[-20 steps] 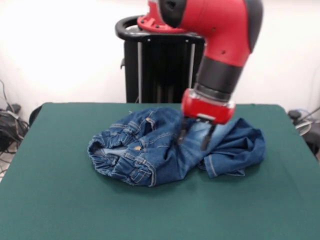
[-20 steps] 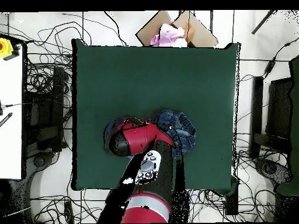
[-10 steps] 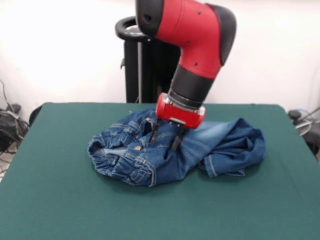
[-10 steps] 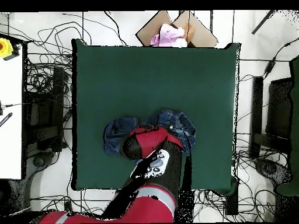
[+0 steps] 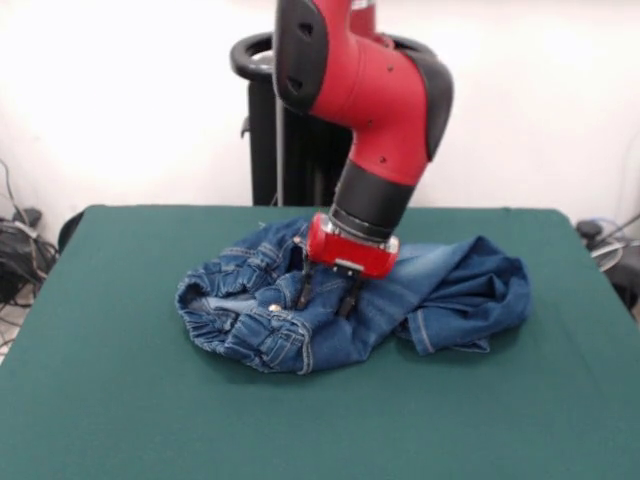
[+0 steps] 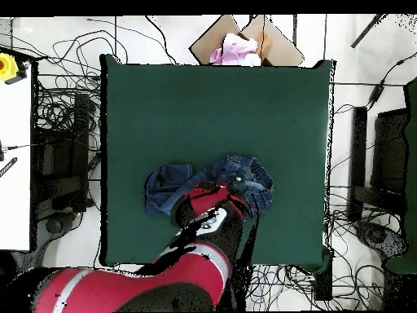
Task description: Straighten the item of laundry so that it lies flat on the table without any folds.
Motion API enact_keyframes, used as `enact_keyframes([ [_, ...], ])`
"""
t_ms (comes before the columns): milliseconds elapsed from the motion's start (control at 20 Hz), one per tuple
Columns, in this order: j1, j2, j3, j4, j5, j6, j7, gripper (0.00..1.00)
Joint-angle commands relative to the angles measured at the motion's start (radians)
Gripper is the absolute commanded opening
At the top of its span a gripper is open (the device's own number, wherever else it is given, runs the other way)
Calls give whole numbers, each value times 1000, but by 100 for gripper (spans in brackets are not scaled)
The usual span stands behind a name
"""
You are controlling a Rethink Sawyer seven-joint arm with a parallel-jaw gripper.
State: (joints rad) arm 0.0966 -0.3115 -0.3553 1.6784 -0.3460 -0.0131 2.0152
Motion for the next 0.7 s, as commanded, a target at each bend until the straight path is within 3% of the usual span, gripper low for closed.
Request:
enact_keyframes([
  [50, 39, 218, -14, -41, 67, -205, 172, 100],
  [100, 18, 211, 2, -40, 61, -220, 140, 0],
  [250, -10, 189, 20, -46, 29, -181, 105, 0],
  [350, -46, 128, 30, -19, 1, -153, 86, 0],
  [450, -97, 30, 49, 30, -58, -123, 58, 0],
  [600, -224, -189, 124, 116, -157, 34, -41, 0],
  [700, -270, -261, 147, 129, -172, 129, -98, 0],
])
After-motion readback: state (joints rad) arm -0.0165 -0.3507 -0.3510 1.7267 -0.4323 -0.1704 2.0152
